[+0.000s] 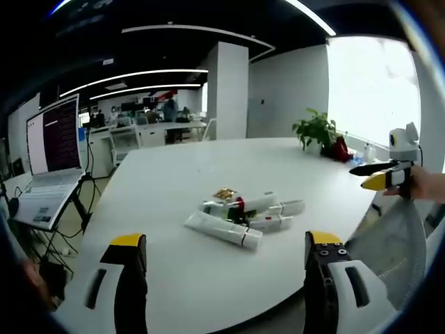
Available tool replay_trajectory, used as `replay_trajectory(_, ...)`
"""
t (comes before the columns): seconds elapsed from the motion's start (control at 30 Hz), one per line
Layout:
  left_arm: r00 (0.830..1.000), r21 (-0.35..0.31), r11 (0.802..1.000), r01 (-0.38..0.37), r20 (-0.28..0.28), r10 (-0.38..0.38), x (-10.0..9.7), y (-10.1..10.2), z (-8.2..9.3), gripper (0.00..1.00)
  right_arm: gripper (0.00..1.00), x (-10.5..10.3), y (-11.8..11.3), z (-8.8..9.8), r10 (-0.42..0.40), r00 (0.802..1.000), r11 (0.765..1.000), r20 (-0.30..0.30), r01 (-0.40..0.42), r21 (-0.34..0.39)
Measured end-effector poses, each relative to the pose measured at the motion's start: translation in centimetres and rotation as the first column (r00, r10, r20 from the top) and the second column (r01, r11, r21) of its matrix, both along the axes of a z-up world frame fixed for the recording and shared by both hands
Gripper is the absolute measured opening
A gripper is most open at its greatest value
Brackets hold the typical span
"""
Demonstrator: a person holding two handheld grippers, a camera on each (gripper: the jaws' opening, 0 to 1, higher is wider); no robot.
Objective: Arrange the skincare products in the storage area until every visible bottle or jar stands upright without overlapping.
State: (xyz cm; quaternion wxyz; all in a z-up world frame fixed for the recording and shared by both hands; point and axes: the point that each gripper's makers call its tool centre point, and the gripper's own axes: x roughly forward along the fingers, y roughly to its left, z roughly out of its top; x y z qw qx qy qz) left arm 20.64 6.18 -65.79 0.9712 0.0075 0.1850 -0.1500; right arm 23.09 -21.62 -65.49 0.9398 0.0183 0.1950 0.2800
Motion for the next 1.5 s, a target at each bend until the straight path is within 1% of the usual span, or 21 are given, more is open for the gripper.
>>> replay_trajectory(0.5,1.0,0.009,1.0,0.016,-0.002,-0.016,-0.1,-0.3,0.1,0.86,0.99,0.3,0.0,-0.2,0.006,1.0,1.0,-0.007,-0.006,-0.006)
replay_trajectory(0.6,1.0,-0.001,1.0,0.021,-0.001,-0.021,-0.1,-0.6,0.1,0.88,0.99,0.3,0.1,-0.2,0.014,1.0,1.0,-0.01,-0.014,-0.006)
replay_trajectory(0.7,1.0,0.008,1.0,0.011,0.0,-0.011,0.0,-0.3,0.1,0.88,0.99,0.3,0.6,-0.2,0.033,0.999,0.999,-0.023,-0.033,-0.004)
replay_trajectory(0.77,1.0,0.006,1.0,0.006,0.002,-0.006,0.1,-0.4,0.2,0.89,0.99,0.5,0.9,0.0,0.043,0.999,0.999,-0.016,-0.043,-0.007)
replay_trajectory(0.9,1.0,0.022,1.0,-0.003,-0.008,0.003,0.2,-0.1,-0.1,0.9,0.99,1.0,1.2,-0.3,0.06,0.998,0.998,-0.027,-0.06,-0.007)
replay_trajectory(0.97,1.0,0.044,0.999,-0.016,0.006,0.015,0.3,0.2,0.1,0.93,0.98,0.9,1.3,-0.5,0.069,0.997,0.998,-0.038,-0.069,-0.008)
replay_trajectory(1.07,1.0,0.046,0.999,-0.015,0.003,0.015,0.4,0.0,0.0,0.94,0.98,0.9,1.3,-0.4,0.08,0.996,0.997,-0.041,-0.081,-0.006)
replay_trajectory(1.13,1.0,0.053,0.998,-0.028,-0.007,0.029,0.5,0.4,-0.2,0.94,0.98,1.3,1.1,-0.5,0.086,0.995,0.996,-0.05,-0.086,-0.004)
replay_trajectory(1.2,0.998,0.038,0.998,-0.055,-0.003,0.056,0.6,0.9,0.1,0.91,0.97,1.8,0.9,-0.5,0.09,0.994,0.996,-0.059,-0.091,-0.003)
replay_trajectory(1.23,0.998,0.03,0.997,-0.064,-0.004,0.064,0.7,1.1,0.0,0.91,0.97,1.9,0.9,-0.5,0.091,0.994,0.996,-0.06,-0.091,-0.004)
replay_trajectory(1.33,0.997,0.012,0.997,-0.075,-0.018,0.075,0.7,1.3,-0.2,0.94,0.97,2.7,1.0,0.0,0.101,0.993,0.995,-0.057,-0.101,-0.005)
replay_trajectory(1.5,0.996,0.014,0.996,-0.091,-0.005,0.091,0.8,1.6,-0.1,0.92,0.97,4.2,1.2,1.0,0.147,0.988,0.988,-0.04,-0.148,-0.031)
